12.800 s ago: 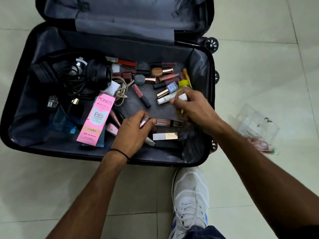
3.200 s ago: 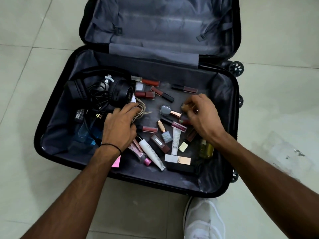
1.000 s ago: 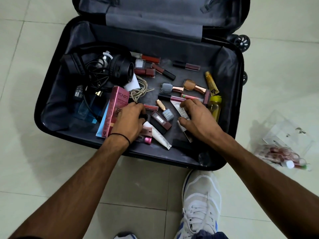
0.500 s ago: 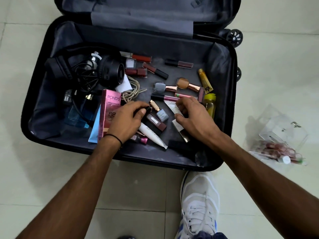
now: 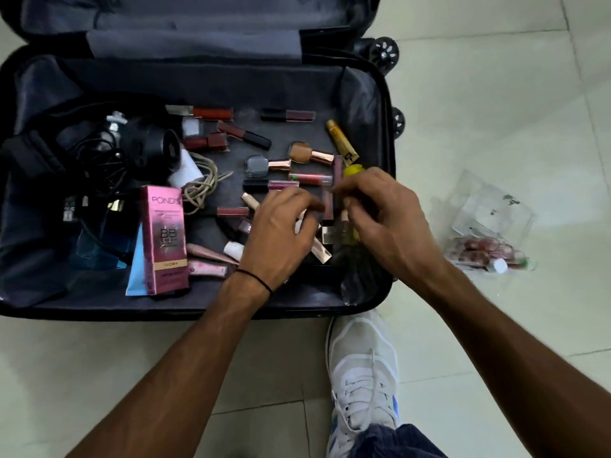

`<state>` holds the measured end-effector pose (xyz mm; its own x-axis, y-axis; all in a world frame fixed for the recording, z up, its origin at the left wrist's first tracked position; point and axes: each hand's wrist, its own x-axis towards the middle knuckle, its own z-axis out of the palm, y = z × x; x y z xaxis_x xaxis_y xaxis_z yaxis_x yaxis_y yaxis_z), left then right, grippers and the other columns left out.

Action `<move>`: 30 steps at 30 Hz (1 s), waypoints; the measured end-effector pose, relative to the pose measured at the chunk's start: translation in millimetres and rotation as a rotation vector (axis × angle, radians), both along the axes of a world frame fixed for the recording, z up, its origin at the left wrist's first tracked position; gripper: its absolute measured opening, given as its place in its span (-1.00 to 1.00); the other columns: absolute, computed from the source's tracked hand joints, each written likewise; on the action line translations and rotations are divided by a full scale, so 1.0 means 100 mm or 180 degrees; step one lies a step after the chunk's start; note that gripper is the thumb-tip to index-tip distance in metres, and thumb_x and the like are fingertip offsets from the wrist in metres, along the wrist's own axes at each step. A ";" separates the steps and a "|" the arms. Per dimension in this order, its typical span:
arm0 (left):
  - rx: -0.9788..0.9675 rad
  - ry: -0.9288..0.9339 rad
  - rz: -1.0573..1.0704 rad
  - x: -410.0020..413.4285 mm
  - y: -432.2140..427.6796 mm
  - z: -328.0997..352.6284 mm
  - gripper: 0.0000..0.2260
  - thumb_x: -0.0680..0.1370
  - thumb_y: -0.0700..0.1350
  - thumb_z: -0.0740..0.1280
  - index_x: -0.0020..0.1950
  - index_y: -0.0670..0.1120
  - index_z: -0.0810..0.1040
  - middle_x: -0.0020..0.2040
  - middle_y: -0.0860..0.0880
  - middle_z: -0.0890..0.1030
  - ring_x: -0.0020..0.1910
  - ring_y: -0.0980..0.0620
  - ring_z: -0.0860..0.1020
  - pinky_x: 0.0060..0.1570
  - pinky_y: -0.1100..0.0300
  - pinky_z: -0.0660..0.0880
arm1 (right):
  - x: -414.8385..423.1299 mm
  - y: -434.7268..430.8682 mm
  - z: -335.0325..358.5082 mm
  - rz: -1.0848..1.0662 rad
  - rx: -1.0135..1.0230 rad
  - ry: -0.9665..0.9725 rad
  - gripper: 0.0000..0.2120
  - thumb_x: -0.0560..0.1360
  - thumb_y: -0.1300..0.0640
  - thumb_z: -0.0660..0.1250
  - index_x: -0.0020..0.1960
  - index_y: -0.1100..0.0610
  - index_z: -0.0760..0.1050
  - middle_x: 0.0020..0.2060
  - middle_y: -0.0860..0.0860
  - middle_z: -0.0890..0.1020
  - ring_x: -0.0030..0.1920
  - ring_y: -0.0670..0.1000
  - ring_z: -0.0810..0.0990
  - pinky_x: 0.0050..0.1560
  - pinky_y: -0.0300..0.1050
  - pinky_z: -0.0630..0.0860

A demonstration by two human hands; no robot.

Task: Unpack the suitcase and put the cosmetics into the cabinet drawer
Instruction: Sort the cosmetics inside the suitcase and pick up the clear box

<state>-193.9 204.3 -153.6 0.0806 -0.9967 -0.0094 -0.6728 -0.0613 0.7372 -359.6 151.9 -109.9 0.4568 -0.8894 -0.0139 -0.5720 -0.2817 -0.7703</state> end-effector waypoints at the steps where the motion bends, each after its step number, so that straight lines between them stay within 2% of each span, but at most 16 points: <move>1: -0.0102 0.0214 -0.0054 -0.11 -0.03 0.05 -0.84 0.51 -0.20 0.26 -0.03 -0.10 0.63 -0.05 0.00 0.59 -0.04 0.02 0.53 0.03 0.12 0.46 | -0.09 0.02 0.04 -0.0172 -0.0011 -0.0142 -0.80 0.53 0.34 0.30 0.08 0.18 0.63 -0.03 0.01 0.62 -0.04 -0.11 0.57 0.01 -0.34 0.46; 3: -0.0211 0.0608 -0.0139 -0.30 -0.10 0.16 -0.84 0.52 -0.30 0.28 -0.03 -0.15 0.63 -0.05 -0.02 0.60 -0.05 0.08 0.55 0.01 0.28 0.45 | -0.30 0.04 0.13 -0.0615 0.0052 -0.0452 -0.79 0.52 0.36 0.30 0.04 0.16 0.64 -0.06 0.01 0.65 -0.04 -0.07 0.62 0.00 -0.20 0.53; 5: -0.0242 0.0877 -0.0230 -0.51 -0.19 0.26 -0.82 0.51 -0.35 0.27 -0.03 -0.17 0.64 -0.05 -0.02 0.61 -0.05 0.12 0.56 -0.01 0.34 0.44 | -0.55 0.03 0.23 -0.1156 0.0171 -0.0717 -0.77 0.52 0.37 0.28 0.02 0.15 0.64 -0.10 0.03 0.67 -0.06 -0.01 0.64 -0.02 -0.05 0.58; 8: -0.0231 0.1216 -0.0345 -0.81 -0.31 0.38 -0.81 0.52 -0.35 0.25 -0.03 -0.17 0.63 -0.06 0.01 0.62 -0.07 0.10 0.59 -0.01 0.24 0.52 | -0.96 -0.01 0.39 -0.1851 0.0255 -0.0906 -0.76 0.51 0.39 0.24 0.05 0.23 0.63 -0.13 0.09 0.67 -0.14 -0.02 0.62 -0.08 -0.12 0.57; 11: -0.0009 0.1456 -0.0548 -1.19 -0.43 0.48 -0.82 0.53 -0.28 0.24 -0.01 -0.13 0.62 -0.05 0.04 0.60 -0.14 0.02 0.61 -0.08 0.13 0.57 | -1.48 -0.07 0.36 -0.2407 0.0182 -0.0676 -0.76 0.49 0.32 0.24 0.06 0.16 0.62 -0.12 0.04 0.68 -0.14 -0.01 0.62 -0.11 -0.11 0.58; 13: 0.0220 0.1222 -0.0760 -1.46 -0.47 0.48 -0.83 0.54 -0.24 0.26 0.05 -0.10 0.61 0.00 0.03 0.60 -0.11 0.03 0.59 -0.02 0.11 0.56 | -1.79 -0.11 0.21 -0.2692 0.0180 -0.0286 -0.76 0.49 0.22 0.26 0.10 0.09 0.61 -0.05 -0.04 0.67 -0.10 -0.01 0.62 -0.04 0.01 0.60; 14: 0.0426 0.1010 -0.0872 -1.59 -0.48 0.46 -0.82 0.55 -0.21 0.26 0.11 -0.08 0.58 0.05 0.01 0.58 -0.07 0.02 0.57 0.03 0.09 0.54 | -1.94 -0.14 0.12 -0.2791 0.0212 0.0007 -0.74 0.50 0.19 0.26 0.15 0.07 0.58 0.02 -0.04 0.65 -0.08 -0.03 0.60 -0.01 0.00 0.58; 16: 0.0989 0.0468 -0.1081 -1.85 -0.49 0.38 -0.74 0.57 -0.12 0.26 0.26 -0.06 0.48 0.21 -0.05 0.50 0.08 -0.05 0.53 0.15 0.05 0.48 | -2.18 -0.22 -0.03 -0.2773 0.0392 0.0750 -0.65 0.53 0.16 0.29 0.31 0.09 0.49 0.20 0.05 0.56 0.04 0.00 0.57 0.01 -0.10 0.47; 18: 0.1494 0.0147 -0.1199 -2.04 -0.48 0.29 -0.63 0.59 -0.04 0.24 0.37 -0.10 0.37 0.30 -0.14 0.40 0.21 -0.15 0.47 0.17 0.05 0.43 | -2.34 -0.31 -0.14 -0.2457 0.0801 0.1274 -0.55 0.56 0.12 0.33 0.43 0.11 0.39 0.31 0.15 0.48 0.18 0.11 0.54 0.04 -0.15 0.37; 20: 0.1749 0.0165 -0.1203 -2.14 -0.44 0.22 -0.56 0.58 0.03 0.25 0.40 -0.13 0.32 0.29 -0.17 0.39 0.21 -0.19 0.45 0.13 0.04 0.41 | -2.41 -0.39 -0.22 -0.2032 0.1255 0.1455 -0.50 0.56 0.11 0.36 0.48 0.10 0.36 0.30 0.19 0.51 0.20 0.17 0.54 0.02 -0.15 0.37; 22: 0.1732 0.0218 -0.1214 -2.18 -0.41 0.15 -0.58 0.59 0.04 0.24 0.38 -0.11 0.33 0.25 -0.17 0.41 0.17 -0.18 0.47 0.09 0.05 0.42 | -2.42 -0.42 -0.29 -0.1603 0.1537 0.1505 -0.47 0.55 0.13 0.39 0.48 0.10 0.35 0.23 0.19 0.57 0.10 0.17 0.57 -0.02 -0.14 0.40; 24: 0.1696 0.0320 -0.1200 -2.16 -0.38 0.08 -0.64 0.60 -0.01 0.23 0.37 -0.07 0.35 0.21 -0.16 0.45 0.13 -0.16 0.49 0.07 0.07 0.43 | -2.38 -0.42 -0.35 -0.1486 0.1547 0.1391 -0.53 0.55 0.17 0.38 0.43 0.13 0.37 0.12 0.17 0.60 -0.03 0.14 0.56 -0.09 -0.14 0.41; 27: 0.1728 0.0386 -0.1278 -2.10 -0.35 -0.02 -0.64 0.56 -0.09 0.25 0.36 -0.03 0.38 0.15 -0.13 0.51 0.09 -0.14 0.52 0.01 0.09 0.44 | -2.35 -0.38 -0.42 -0.1748 0.1406 0.1069 -0.78 0.54 0.22 0.32 0.19 0.13 0.47 -0.11 0.17 0.61 -0.20 0.12 0.55 -0.21 -0.10 0.43; 30: 0.1705 0.0362 -0.1272 -2.03 -0.34 -0.10 -0.64 0.57 -0.16 0.25 0.37 -0.01 0.41 0.13 -0.13 0.54 0.08 -0.14 0.52 -0.01 0.12 0.43 | -2.34 -0.29 -0.45 -0.1964 0.1196 0.0823 -0.89 0.54 0.23 0.25 0.05 0.09 0.47 -0.22 0.17 0.60 -0.30 0.10 0.54 -0.26 -0.09 0.42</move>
<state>-397.1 170.8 -163.6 -0.3240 -0.8050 -0.4969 -0.6398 -0.2006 0.7420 -593.6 122.9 -154.7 -0.1797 -0.8966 -0.4047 -0.7157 0.4015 -0.5715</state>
